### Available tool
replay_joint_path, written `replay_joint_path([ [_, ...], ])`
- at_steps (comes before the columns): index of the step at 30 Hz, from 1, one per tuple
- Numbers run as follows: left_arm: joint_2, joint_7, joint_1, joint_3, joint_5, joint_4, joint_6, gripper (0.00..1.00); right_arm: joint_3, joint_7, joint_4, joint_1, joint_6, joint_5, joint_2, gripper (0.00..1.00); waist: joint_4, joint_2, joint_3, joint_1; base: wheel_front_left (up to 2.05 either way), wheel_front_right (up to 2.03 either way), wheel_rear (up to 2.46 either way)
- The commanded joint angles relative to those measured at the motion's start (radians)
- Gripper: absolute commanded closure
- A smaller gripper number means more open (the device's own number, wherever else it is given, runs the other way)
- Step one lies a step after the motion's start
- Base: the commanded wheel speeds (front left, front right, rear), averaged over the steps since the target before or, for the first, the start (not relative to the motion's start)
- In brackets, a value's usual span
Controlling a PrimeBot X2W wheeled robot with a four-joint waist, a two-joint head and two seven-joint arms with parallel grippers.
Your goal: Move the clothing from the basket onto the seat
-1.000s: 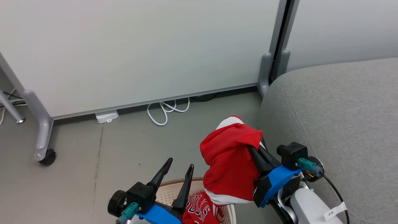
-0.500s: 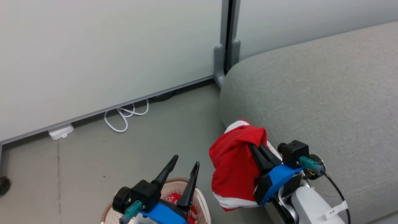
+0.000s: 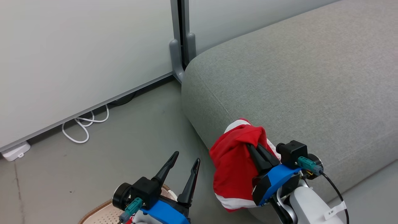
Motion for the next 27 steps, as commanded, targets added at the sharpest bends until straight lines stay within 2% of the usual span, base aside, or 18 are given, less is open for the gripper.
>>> replay_joint_path([
  [1, 0.006, -0.003, -0.017, 0.0, 0.002, -0.004, -0.001, 0.0, 0.001, -0.007, -0.003, -0.002, 0.001, 0.006, -0.002, 1.0, -0.016, 0.0, 0.004, 0.0, 0.0, 0.0, 0.0],
  [12, 0.015, -0.003, -0.022, -0.01, -0.001, -0.002, -0.001, 0.0, 0.006, -0.012, -0.005, 0.001, 0.001, 0.017, -0.002, 1.0, -0.061, 0.0, 0.021, 0.0, 0.0, 0.0, 0.0],
  [27, 0.022, -0.003, -0.026, -0.017, -0.004, -0.005, -0.001, 0.0, 0.002, -0.021, 0.003, 0.001, 0.001, 0.023, -0.002, 1.0, -0.052, 0.0, 0.031, 0.0, 0.0, 0.0, 0.0],
])
